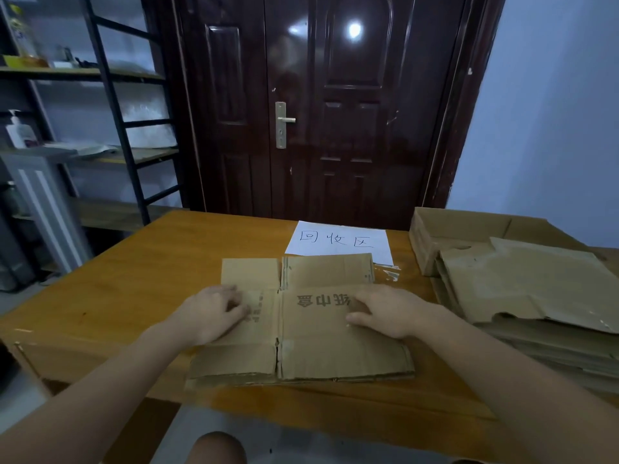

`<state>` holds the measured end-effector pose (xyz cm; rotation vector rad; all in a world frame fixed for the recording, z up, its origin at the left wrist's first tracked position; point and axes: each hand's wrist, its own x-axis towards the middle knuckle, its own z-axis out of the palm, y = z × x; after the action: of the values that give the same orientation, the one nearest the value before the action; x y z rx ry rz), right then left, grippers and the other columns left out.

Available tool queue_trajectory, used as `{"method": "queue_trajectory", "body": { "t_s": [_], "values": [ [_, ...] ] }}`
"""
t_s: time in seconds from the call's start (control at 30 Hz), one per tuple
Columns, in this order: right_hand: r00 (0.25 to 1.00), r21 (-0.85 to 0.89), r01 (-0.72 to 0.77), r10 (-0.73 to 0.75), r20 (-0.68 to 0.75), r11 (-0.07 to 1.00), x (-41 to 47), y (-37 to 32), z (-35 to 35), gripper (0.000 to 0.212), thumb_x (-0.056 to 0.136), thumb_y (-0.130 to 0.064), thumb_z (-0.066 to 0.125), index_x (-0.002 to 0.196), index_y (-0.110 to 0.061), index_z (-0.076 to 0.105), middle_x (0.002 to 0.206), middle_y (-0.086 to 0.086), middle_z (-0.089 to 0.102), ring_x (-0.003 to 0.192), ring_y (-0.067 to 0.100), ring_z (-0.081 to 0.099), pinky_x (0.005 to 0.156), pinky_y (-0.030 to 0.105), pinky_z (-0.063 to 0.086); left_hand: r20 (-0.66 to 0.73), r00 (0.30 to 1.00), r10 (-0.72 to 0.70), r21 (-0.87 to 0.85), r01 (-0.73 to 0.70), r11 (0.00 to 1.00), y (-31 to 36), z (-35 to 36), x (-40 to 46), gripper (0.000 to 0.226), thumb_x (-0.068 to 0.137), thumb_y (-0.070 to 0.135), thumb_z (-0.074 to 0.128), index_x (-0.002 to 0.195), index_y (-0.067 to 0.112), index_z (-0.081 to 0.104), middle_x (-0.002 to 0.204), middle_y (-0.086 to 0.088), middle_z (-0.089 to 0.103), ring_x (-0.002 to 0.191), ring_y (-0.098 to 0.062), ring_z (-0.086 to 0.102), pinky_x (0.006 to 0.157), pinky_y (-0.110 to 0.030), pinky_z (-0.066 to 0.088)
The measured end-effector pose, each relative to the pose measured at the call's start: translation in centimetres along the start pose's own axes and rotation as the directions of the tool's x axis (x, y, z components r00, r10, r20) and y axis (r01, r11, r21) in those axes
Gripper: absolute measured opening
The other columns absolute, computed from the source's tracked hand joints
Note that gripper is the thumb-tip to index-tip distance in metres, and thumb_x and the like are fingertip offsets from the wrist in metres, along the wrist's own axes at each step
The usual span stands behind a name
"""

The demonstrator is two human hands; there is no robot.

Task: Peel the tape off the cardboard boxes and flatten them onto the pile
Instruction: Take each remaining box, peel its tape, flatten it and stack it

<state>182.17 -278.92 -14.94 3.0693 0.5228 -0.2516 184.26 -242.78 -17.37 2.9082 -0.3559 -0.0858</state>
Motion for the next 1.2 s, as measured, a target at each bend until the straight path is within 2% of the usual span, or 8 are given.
{"method": "queue_trajectory", "body": {
  "t_s": [0.03, 0.1, 0.23, 0.37, 0.5, 0.63, 0.83, 1.2],
  "values": [
    [1.0, 0.014, 0.008, -0.008, 0.005, 1.0, 0.3, -0.4, 0.4, 0.072, 0.097, -0.071, 0.038, 0.158, -0.033, 0.029, 0.166, -0.001, 0.026, 0.15, 0.025, 0.029, 0.12, 0.045, 0.031, -0.05, 0.999, 0.015, 0.058, -0.012, 0.998, 0.9, 0.4, 0.1, 0.06, 0.099, 0.071, 0.034, 0.132, 0.029, 0.06, 0.161, 0.0, 0.04, 0.147, -0.021, 0.037, 0.12, -0.04, 0.03],
    [1.0, 0.026, -0.01, 0.01, -0.002, 1.0, 1.2, -0.9, 1.4, 0.082, 0.094, -0.078, 0.031, 0.162, -0.037, 0.011, 0.171, -0.001, -0.002, 0.157, 0.025, -0.001, 0.127, 0.05, 0.008, -0.063, 0.997, 0.052, 0.149, -0.042, 0.988, 2.6, 1.5, 0.6, 0.084, 0.092, 0.083, 0.023, 0.15, 0.025, 0.045, 0.168, -0.002, 0.027, 0.153, -0.021, 0.024, 0.125, -0.043, 0.019],
    [0.992, 0.176, -0.126, 0.126, 0.009, 0.976, 2.3, -1.3, 3.6, 0.1, 0.08, -0.094, 0.028, 0.159, -0.046, -0.008, 0.169, -0.006, -0.018, 0.155, 0.023, -0.019, 0.123, 0.06, -0.003, 0.011, 0.998, 0.054, 0.176, -0.055, 0.983, 4.7, 3.4, 2.1, 0.11, 0.073, 0.102, 0.011, 0.163, 0.039, 0.005, 0.172, 0.005, -0.008, 0.158, -0.022, -0.009, 0.127, -0.05, -0.006],
    [0.979, 0.167, -0.202, 0.199, 0.033, 0.965, 2.8, -0.7, 4.0, 0.11, 0.071, -0.101, 0.025, 0.159, -0.044, -0.01, 0.171, 0.0, -0.01, 0.156, 0.024, -0.012, 0.123, 0.059, 0.0, 0.075, 0.997, 0.003, 0.21, -0.018, 0.977, 4.8, 4.0, 3.8, 0.115, 0.065, 0.106, 0.005, 0.162, 0.044, -0.004, 0.172, 0.007, -0.007, 0.158, -0.022, -0.006, 0.126, -0.054, -0.005],
    [0.966, 0.075, -0.258, 0.257, 0.026, 0.963, 4.9, -1.9, 2.9, 0.127, 0.06, -0.108, 0.017, 0.162, -0.033, 0.01, 0.169, 0.01, 0.01, 0.155, 0.035, 0.005, 0.123, 0.06, 0.001, 0.069, 0.997, 0.021, 0.217, -0.036, 0.975, 4.9, 4.0, 4.6, 0.115, 0.064, 0.106, 0.004, 0.161, 0.045, -0.004, 0.172, 0.007, -0.002, 0.158, -0.022, -0.002, 0.126, -0.055, -0.003],
    [0.947, 0.138, -0.277, 0.294, -0.126, 0.951, 6.4, -3.4, 5.0, 0.13, 0.063, -0.106, 0.007, 0.163, -0.023, 0.008, 0.171, 0.011, 0.0, 0.157, 0.028, -0.006, 0.124, 0.056, -0.006, 0.029, 0.999, 0.016, 0.209, -0.022, 0.978, 5.0, 4.3, 4.8, 0.109, 0.069, 0.103, 0.001, 0.161, 0.045, -0.002, 0.172, 0.008, -0.001, 0.158, -0.022, -0.002, 0.126, -0.055, -0.001],
    [0.963, 0.098, -0.258, 0.264, -0.048, 0.961, 6.6, -3.0, 4.6, 0.118, 0.066, -0.104, 0.004, 0.162, -0.035, -0.001, 0.17, 0.01, -0.009, 0.156, 0.029, -0.012, 0.123, 0.056, -0.011, -0.007, 1.0, 0.009, 0.2, -0.007, 0.98, 5.1, 4.7, 5.1, 0.103, 0.072, 0.097, -0.009, 0.161, 0.045, -0.001, 0.172, 0.008, 0.002, 0.158, -0.02, 0.001, 0.126, -0.054, 0.0],
    [0.964, 0.094, -0.263, 0.266, -0.025, 0.96, 6.4, -3.2, 4.2, 0.116, 0.068, -0.103, 0.007, 0.162, -0.036, -0.001, 0.17, 0.01, -0.008, 0.156, 0.028, -0.011, 0.123, 0.055, -0.011, -0.016, 1.0, 0.004, 0.198, -0.001, 0.98, 5.2, 4.5, 5.0, 0.094, 0.079, 0.094, -0.001, 0.16, 0.046, 0.003, 0.172, 0.008, 0.006, 0.158, -0.021, 0.004, 0.125, -0.054, 0.002]
  ]
}}
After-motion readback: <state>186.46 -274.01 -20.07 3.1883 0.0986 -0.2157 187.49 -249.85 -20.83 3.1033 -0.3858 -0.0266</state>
